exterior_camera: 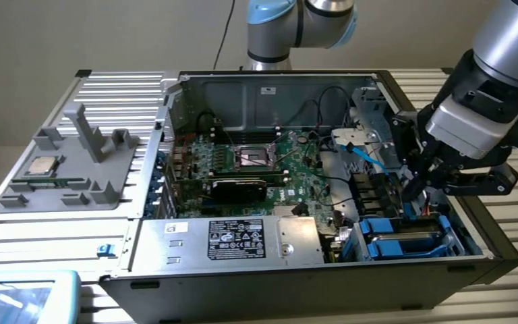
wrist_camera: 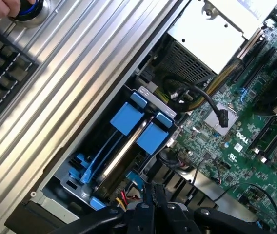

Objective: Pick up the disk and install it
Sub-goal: 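Insert the second disk wire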

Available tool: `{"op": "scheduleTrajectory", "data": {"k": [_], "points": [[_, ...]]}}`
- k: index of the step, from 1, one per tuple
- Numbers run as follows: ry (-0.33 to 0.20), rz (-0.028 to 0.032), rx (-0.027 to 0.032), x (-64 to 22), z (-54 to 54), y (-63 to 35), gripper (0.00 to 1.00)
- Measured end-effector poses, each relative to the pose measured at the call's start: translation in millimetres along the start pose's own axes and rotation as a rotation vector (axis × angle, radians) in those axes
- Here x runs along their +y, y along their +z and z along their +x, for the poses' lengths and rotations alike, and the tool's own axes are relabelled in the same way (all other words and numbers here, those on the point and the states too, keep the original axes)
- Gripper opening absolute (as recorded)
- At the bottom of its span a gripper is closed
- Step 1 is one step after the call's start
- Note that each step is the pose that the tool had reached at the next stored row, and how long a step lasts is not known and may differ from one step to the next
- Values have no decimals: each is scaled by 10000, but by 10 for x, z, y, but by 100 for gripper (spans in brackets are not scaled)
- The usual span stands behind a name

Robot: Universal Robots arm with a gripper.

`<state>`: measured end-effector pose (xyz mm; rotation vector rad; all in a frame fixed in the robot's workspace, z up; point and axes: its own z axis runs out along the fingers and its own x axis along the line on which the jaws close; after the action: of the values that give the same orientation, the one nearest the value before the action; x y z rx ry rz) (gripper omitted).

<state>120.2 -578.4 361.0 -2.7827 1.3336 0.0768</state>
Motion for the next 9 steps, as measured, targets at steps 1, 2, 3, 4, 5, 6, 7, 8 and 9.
{"op": "scheduleTrajectory", "data": {"k": [1,2,3,4,5,6,7,8,9], "points": [[-180,4,8,1,0,2,11],[-358,20,24,2,-1,4,11],[-530,42,46,1,0,6,11],[-708,59,66,2,1,6,11],[-892,73,80,1,1,7,11],[-1071,87,95,1,0,7,11],[-1251,97,107,1,0,8,11],[-1449,103,113,1,0,9,11],[-1628,103,115,1,0,9,11]]}}
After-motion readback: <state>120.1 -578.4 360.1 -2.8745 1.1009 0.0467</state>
